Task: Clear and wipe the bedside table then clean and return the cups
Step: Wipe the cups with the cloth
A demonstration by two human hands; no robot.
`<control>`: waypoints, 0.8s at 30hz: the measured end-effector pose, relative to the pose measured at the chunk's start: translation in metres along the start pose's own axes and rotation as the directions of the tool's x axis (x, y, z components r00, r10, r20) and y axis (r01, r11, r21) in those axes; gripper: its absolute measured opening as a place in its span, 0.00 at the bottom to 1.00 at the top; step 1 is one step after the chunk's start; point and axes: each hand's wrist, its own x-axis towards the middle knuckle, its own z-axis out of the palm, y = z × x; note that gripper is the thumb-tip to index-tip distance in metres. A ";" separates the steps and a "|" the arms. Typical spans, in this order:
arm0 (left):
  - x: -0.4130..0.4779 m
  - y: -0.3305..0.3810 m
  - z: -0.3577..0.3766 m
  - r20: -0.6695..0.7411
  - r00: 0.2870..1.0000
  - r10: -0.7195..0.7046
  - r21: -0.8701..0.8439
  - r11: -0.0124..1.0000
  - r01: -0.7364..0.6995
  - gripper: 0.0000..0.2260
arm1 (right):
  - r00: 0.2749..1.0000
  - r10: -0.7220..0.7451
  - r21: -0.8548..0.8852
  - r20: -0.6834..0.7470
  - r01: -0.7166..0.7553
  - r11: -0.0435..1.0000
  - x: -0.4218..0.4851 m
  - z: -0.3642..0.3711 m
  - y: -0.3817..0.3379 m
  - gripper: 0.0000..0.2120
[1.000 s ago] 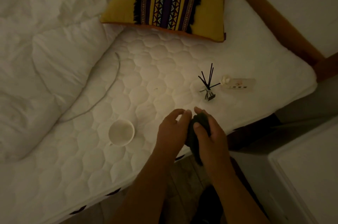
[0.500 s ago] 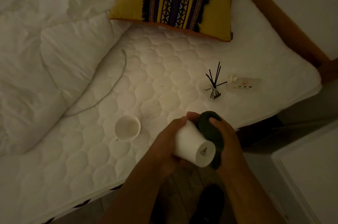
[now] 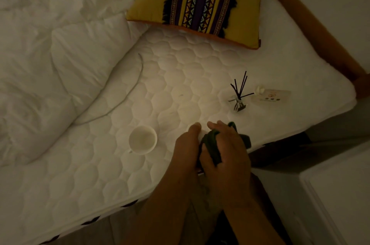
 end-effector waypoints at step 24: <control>0.038 -0.018 -0.031 0.278 0.710 0.647 0.725 0.344 -0.597 0.23 | 0.346 0.771 0.057 0.534 -0.925 0.376 0.041 0.017 0.084 0.12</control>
